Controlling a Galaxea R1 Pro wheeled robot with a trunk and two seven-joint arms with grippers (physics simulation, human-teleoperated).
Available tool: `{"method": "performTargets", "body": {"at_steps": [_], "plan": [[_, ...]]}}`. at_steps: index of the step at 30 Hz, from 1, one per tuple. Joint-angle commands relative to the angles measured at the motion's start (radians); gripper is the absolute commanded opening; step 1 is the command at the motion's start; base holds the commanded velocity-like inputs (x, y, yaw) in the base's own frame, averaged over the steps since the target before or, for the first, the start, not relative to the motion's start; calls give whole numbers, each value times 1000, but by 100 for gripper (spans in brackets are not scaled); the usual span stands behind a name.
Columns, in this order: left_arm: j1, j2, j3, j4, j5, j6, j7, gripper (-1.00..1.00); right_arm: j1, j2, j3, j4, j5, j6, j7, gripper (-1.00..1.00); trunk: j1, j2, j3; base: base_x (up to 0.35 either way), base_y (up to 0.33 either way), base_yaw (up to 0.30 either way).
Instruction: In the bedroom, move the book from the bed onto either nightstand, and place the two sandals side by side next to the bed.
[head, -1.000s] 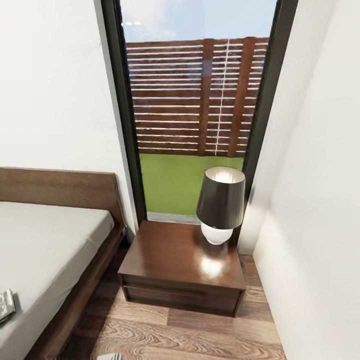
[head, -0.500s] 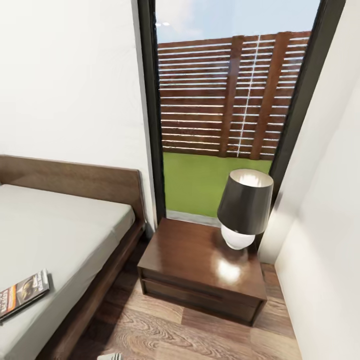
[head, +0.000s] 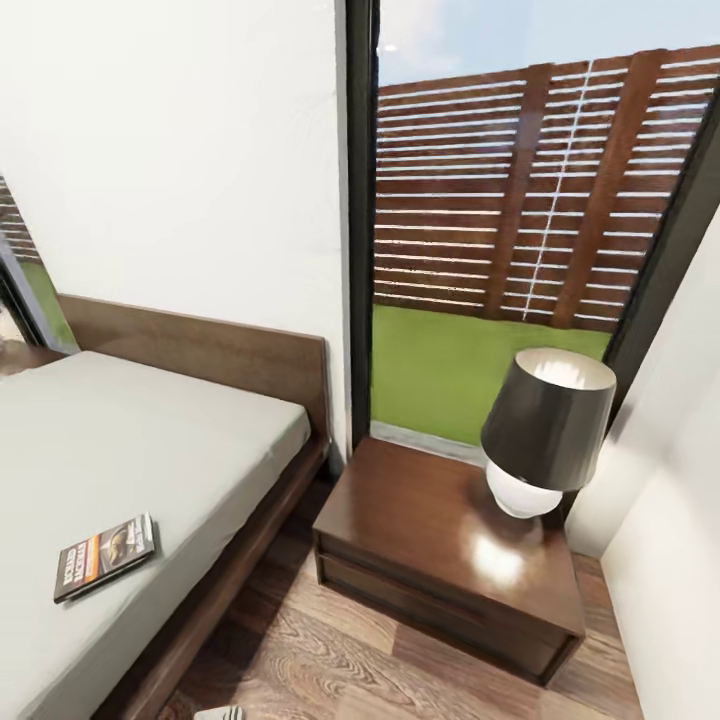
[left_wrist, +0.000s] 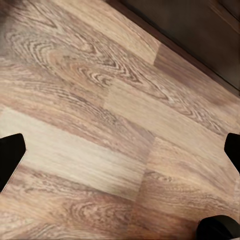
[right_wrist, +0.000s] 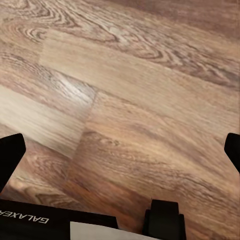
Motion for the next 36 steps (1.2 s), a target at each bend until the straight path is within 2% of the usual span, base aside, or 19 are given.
{"method": "performTargets", "body": {"at_steps": [1, 7, 17, 36], "plan": [[-1, 0, 1, 2, 7, 0, -5, 100, -1, 0, 9, 3, -10, -5, 4, 100, 0, 0, -1, 195, 0, 175], [-1, 0, 1, 2, 7, 0, -5, 100, -1, 0, 9, 3, -10, -5, 4, 100, 0, 0, -1, 165, -22, 48], [-1, 0, 1, 2, 7, -1, -5, 100, -1, 0, 9, 3, -10, -5, 4, 100, 0, 0, -1, 17, -3, 27], [-1, 0, 1, 2, 7, 0, -5, 100, -1, 0, 9, 3, -10, -5, 4, 100, 0, 0, -1, 3, -2, 263]]}}
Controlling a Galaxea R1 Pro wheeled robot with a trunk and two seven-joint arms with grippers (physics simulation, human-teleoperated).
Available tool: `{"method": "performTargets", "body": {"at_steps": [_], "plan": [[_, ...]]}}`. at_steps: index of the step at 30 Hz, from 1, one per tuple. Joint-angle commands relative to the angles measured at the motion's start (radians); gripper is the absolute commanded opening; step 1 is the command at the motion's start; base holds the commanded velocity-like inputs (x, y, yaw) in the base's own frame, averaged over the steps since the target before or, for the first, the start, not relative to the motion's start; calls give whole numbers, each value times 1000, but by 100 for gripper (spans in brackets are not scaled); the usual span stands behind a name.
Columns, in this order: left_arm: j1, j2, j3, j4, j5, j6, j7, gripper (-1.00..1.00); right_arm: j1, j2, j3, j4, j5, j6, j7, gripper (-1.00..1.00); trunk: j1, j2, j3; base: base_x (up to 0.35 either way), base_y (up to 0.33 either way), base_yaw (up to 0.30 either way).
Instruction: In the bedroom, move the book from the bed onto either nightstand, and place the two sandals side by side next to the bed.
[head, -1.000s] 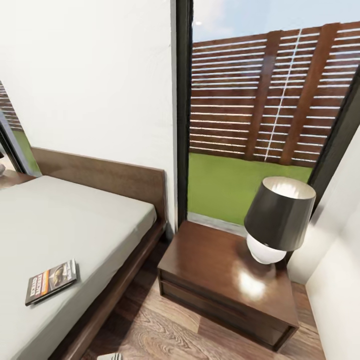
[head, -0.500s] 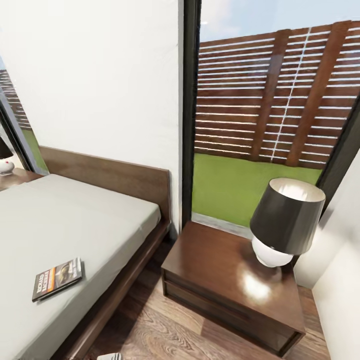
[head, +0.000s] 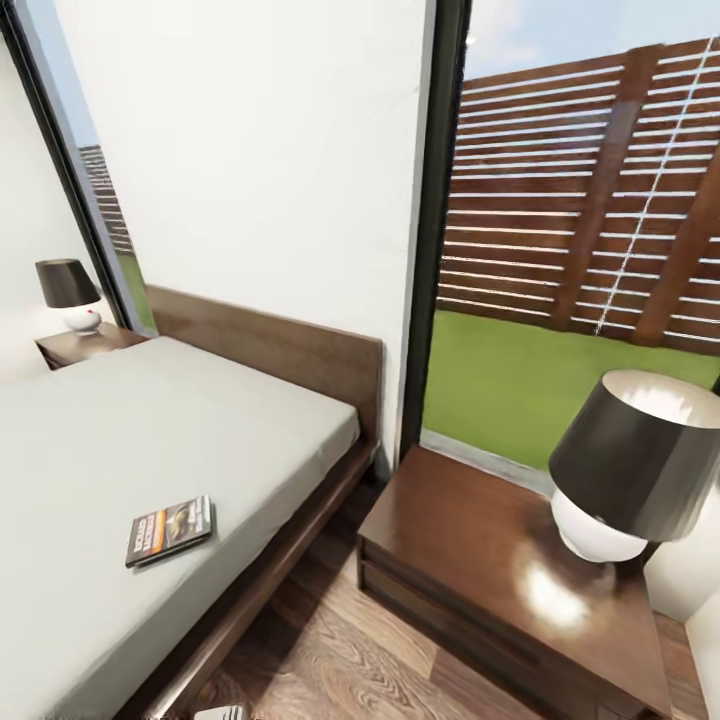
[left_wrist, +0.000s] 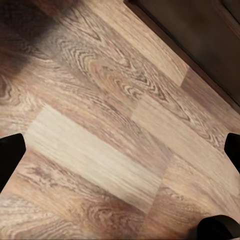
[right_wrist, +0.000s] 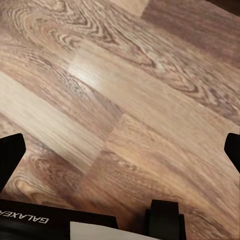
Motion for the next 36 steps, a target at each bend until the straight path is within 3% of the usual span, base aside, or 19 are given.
{"method": "performTargets", "body": {"at_steps": [1, 11, 26, 36], "plan": [[-1, 0, 1, 2, 6, 0, -5, 100, -1, 0, 9, 3, -10, -5, 4, 100, 0, 0, -1, 65, -61, 290], [-1, 0, 1, 2, 6, -1, -5, 100, -1, 0, 9, 3, -10, -5, 4, 100, 0, 0, -1, 141, -114, 290], [-1, 0, 1, 2, 6, -2, -5, 100, -1, 0, 9, 3, -10, -5, 4, 100, 0, 0, -1, 13, -9, 284], [-1, 0, 1, 3, 6, -1, -5, 100, -1, 0, 9, 3, -10, -5, 4, 100, 0, 0, -1, 0, 0, 54]]}}
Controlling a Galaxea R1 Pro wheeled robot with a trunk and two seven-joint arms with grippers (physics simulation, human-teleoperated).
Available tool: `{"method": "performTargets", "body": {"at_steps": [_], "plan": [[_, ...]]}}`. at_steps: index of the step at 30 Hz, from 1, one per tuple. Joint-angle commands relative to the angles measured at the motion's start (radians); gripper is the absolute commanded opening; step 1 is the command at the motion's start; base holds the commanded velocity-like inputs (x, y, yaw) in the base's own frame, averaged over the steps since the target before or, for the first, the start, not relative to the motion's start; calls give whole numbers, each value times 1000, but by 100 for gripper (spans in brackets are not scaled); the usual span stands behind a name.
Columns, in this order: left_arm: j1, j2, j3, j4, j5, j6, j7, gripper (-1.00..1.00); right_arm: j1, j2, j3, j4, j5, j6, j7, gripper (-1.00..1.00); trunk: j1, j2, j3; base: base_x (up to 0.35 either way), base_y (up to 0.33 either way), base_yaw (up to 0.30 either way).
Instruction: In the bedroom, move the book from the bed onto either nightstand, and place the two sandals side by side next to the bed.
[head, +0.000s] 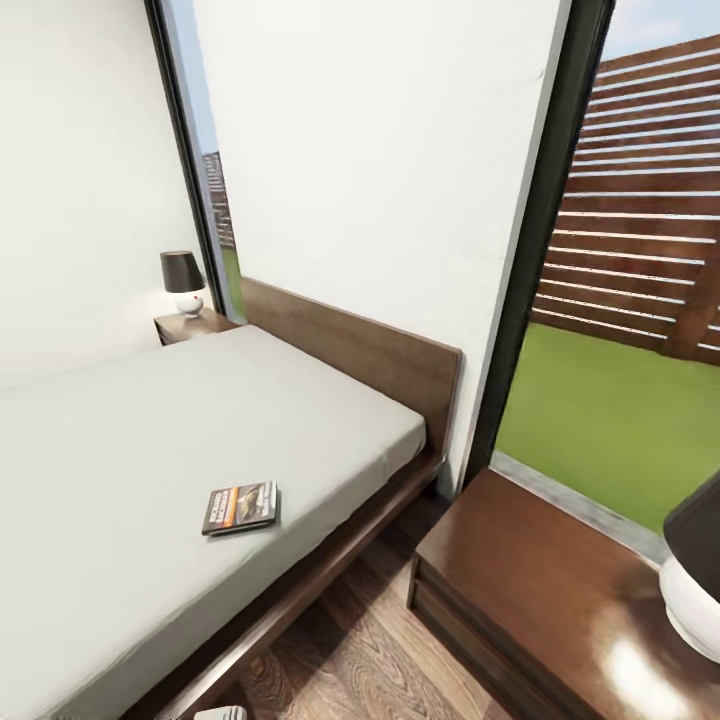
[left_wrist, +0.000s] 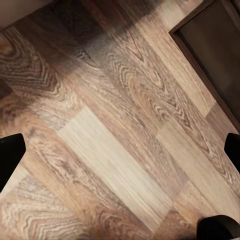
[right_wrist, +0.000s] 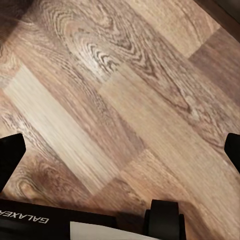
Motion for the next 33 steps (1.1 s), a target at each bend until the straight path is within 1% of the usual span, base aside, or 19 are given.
{"method": "performTargets", "body": {"at_steps": [1, 33], "plan": [[-1, 0, 1, 1, 7, 0, -5, 100, -1, 0, 9, 3, -10, -5, 4, 100, 0, 0, -1, 0, 0, 202], [-1, 0, 1, 1, 7, 0, -5, 100, -1, 0, 9, 3, -10, -5, 4, 100, 0, 0, -1, 0, 0, 283]]}}
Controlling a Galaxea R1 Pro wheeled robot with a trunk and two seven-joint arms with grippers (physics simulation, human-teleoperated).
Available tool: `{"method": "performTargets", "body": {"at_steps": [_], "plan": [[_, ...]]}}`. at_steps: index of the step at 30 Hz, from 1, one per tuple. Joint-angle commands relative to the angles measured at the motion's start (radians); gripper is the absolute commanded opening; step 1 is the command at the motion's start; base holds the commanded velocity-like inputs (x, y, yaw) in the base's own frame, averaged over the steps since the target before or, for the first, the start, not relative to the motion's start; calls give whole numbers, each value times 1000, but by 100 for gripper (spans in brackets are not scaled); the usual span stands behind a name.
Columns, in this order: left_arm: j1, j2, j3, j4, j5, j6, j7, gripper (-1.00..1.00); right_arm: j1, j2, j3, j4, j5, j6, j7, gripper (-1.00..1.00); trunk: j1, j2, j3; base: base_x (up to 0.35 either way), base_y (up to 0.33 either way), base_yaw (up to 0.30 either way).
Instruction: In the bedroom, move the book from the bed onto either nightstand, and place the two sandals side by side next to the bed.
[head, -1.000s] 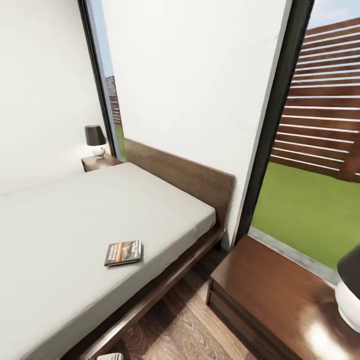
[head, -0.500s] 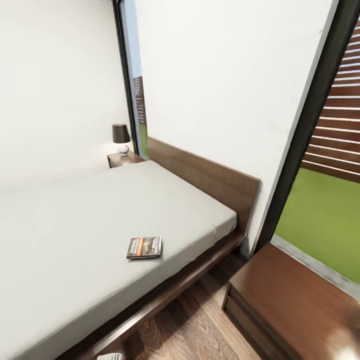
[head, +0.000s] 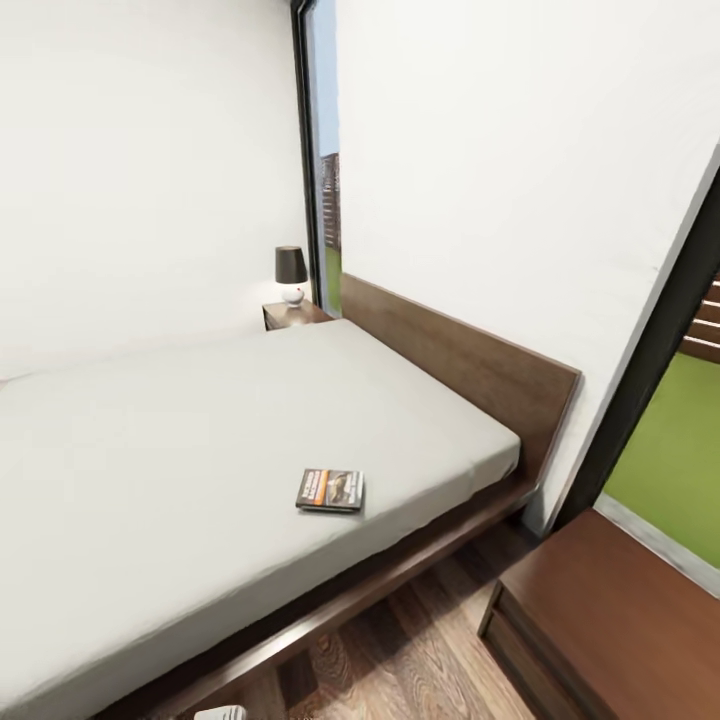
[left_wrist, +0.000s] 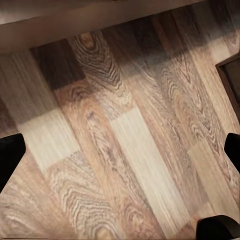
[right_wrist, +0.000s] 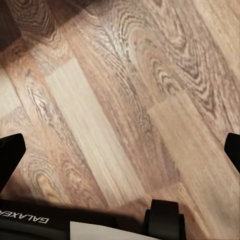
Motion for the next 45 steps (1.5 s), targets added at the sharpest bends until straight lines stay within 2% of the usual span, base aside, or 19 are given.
{"method": "performTargets", "body": {"at_steps": [1, 14, 25, 37, 45], "plan": [[-1, 0, 1, 2, 6, -1, -5, 100, -1, 0, 9, 3, -10, -5, 4, 100, 0, 0, -1, 0, 0, 290], [-1, 0, 1, 2, 6, 0, -5, 100, -1, 0, 9, 3, -10, -5, 4, 100, 0, 0, -1, 37, -33, 248], [-1, 0, 1, 3, 6, 0, -5, 100, -1, 0, 9, 3, -10, -5, 4, 100, 0, 0, -1, 183, -80, 14], [-1, 0, 1, 2, 6, 0, -5, 100, -1, 0, 9, 3, -10, -5, 4, 100, 0, 0, -1, 300, -1, 0], [-1, 0, 1, 3, 6, -1, -5, 100, -1, 0, 9, 3, -10, -5, 4, 100, 0, 0, -1, 69, 0, 60]]}}
